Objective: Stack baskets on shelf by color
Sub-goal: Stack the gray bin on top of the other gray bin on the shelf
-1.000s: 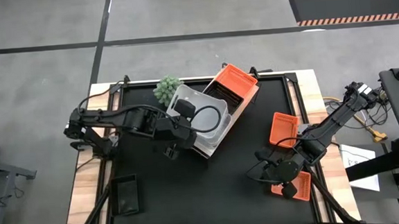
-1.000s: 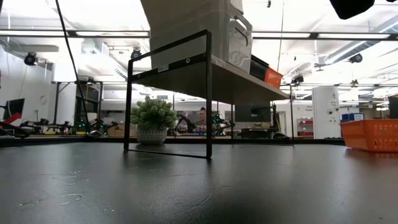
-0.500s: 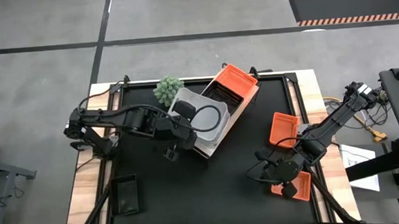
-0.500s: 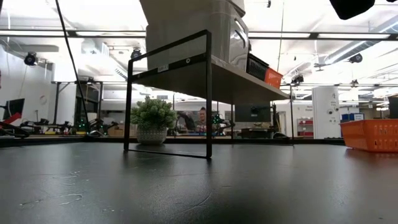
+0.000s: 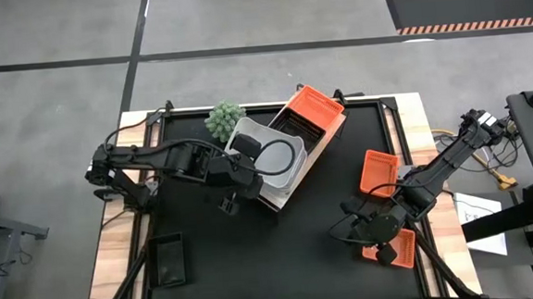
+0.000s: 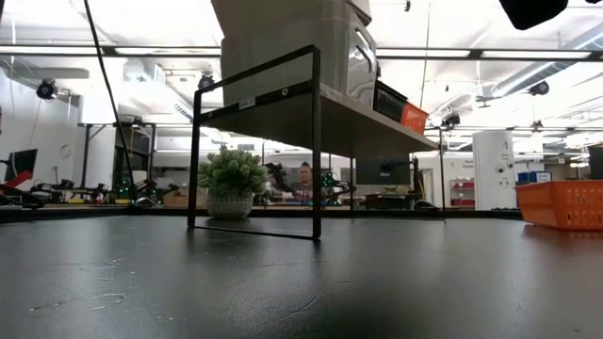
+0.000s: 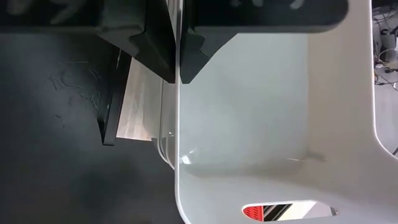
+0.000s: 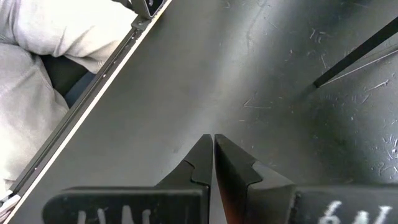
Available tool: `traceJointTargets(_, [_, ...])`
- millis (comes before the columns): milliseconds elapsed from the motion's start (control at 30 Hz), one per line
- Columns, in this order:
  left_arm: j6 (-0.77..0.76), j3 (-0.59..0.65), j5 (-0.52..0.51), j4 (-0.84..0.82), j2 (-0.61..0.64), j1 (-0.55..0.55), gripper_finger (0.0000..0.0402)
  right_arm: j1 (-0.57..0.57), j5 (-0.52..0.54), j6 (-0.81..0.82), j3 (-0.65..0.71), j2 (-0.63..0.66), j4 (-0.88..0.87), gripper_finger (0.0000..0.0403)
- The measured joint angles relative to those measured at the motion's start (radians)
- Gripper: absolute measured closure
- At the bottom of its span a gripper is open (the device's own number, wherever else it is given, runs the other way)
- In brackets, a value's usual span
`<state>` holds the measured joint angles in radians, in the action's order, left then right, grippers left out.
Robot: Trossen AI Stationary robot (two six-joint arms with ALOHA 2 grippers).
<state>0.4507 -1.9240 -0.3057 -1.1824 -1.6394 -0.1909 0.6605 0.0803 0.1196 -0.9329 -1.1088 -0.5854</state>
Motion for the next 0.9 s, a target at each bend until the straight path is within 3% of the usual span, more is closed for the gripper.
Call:
traceJointTargets(367, [0.0, 0.0, 0.014, 0.0, 0.0, 0.002, 0.0396, 0.0, 0.0, -0.007, 0.0, 0.0, 0.0, 0.0394])
traceJointTargets(700, [0.0, -0.012, 0.014, 0.002, 0.0, 0.002, 0.031, 0.0, 0.0, -0.007, 0.0, 0.0, 0.0, 0.0394])
traceJointTargets(900, [-0.009, -0.02, 0.014, 0.05, 0.003, -0.02, 0.0293, 0.0, 0.0, -0.006, 0.0, 0.0, 0.0, 0.0394])
